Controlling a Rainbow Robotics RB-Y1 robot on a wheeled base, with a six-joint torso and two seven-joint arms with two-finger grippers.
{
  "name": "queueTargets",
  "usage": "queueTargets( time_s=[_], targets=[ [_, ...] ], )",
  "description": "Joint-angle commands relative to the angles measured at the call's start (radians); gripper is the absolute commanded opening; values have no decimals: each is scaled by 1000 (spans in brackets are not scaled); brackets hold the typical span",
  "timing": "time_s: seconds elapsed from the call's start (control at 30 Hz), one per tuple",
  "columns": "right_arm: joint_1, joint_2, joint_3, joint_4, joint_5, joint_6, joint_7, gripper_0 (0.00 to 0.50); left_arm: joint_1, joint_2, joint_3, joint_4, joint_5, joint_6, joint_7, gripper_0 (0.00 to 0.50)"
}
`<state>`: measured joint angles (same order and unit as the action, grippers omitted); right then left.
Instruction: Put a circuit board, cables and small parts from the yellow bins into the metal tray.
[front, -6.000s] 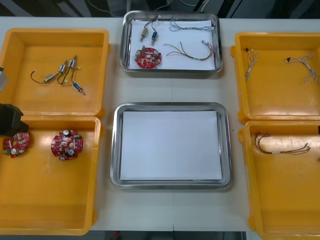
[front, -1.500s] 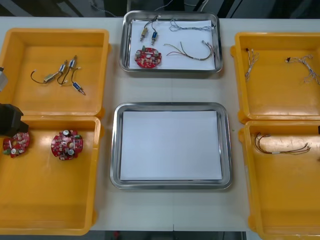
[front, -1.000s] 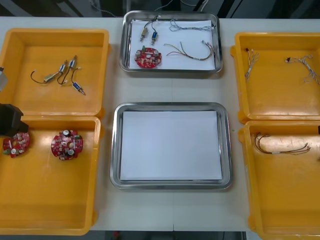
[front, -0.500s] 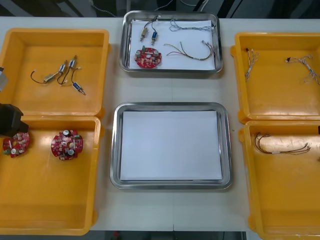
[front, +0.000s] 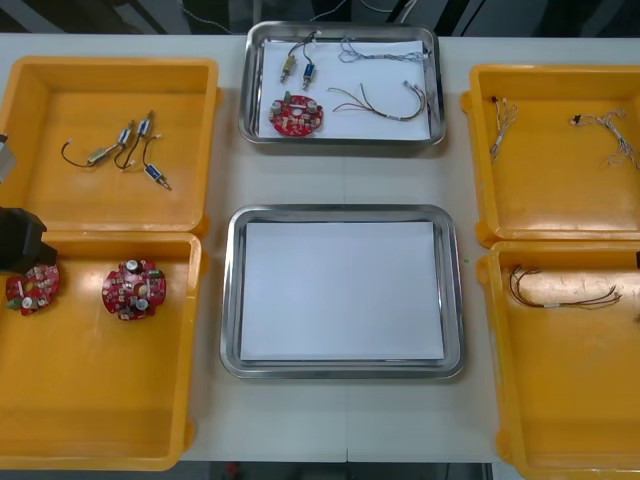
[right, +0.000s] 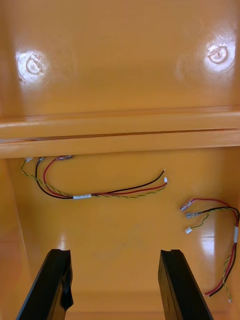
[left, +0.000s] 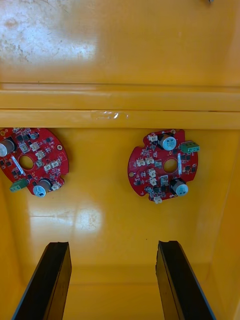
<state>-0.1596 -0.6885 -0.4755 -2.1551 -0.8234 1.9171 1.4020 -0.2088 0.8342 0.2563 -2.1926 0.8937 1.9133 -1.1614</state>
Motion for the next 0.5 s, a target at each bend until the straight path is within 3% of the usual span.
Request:
queueTargets(
  time_s=[0.03,0.5],
  targets=[
    [12,-42,-8,-8,-8,3,-28,500,14,40,32,-27,-1,7,-77,500],
    [12,-46,-5,-25,10,3,-44,500,37,16,9,-9,-1,7,-75,500]
  ],
)
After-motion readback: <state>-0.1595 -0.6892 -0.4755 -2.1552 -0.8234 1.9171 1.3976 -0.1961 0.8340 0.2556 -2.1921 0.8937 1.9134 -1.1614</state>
